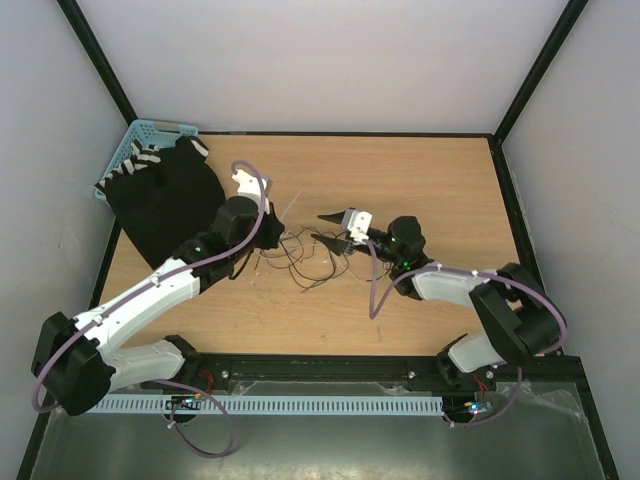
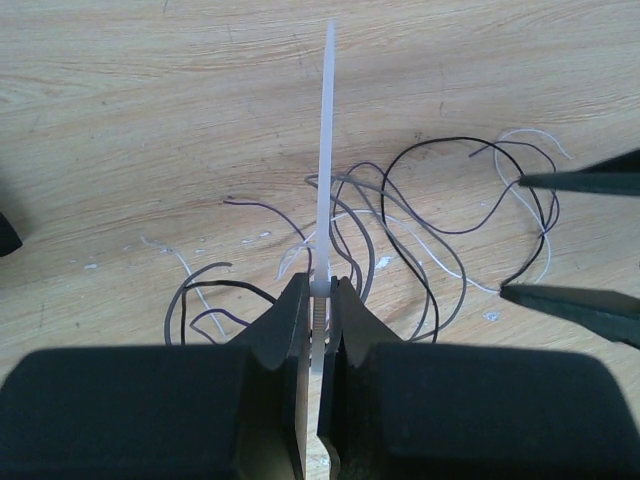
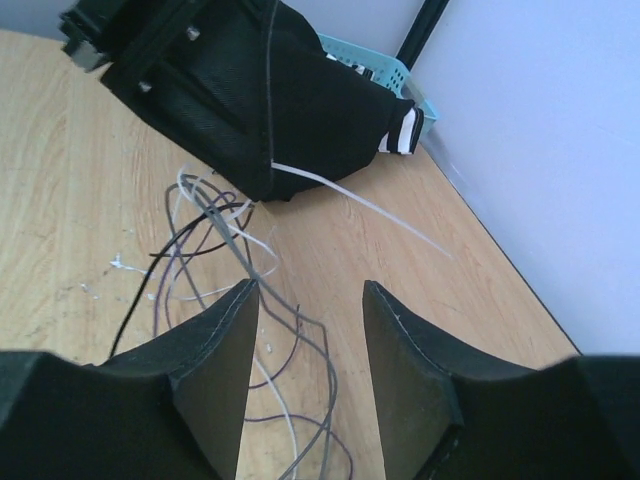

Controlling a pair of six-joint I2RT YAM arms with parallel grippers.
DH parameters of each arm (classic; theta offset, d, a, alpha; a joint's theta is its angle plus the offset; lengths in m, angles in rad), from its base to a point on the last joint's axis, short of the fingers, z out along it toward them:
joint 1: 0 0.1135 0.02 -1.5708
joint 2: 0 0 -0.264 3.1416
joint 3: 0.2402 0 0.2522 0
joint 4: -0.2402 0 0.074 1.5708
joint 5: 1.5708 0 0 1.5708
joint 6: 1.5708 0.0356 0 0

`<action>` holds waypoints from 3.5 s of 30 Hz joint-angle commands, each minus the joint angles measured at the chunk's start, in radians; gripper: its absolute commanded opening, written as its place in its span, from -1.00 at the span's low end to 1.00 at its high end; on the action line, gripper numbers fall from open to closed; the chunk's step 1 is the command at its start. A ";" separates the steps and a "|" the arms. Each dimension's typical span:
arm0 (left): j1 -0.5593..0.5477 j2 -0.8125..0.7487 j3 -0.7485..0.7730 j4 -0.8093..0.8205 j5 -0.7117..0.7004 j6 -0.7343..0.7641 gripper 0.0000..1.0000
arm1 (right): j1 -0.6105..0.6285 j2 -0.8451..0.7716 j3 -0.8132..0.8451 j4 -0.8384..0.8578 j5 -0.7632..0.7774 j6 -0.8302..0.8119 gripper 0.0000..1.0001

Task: Zip-tie the wires
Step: Adjust the cable at the center of the board.

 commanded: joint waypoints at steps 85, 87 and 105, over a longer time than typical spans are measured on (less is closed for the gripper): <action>0.134 -0.066 -0.097 0.062 0.128 -0.016 -1.00 | 0.087 0.304 0.152 0.162 0.022 0.003 -1.00; 0.135 -0.067 -0.099 0.062 0.126 -0.020 -1.00 | 0.087 0.295 0.145 0.166 0.029 0.009 -1.00; 0.152 -0.086 -0.118 0.062 0.110 -0.030 -1.00 | 0.080 0.150 0.054 0.200 0.041 0.086 -1.00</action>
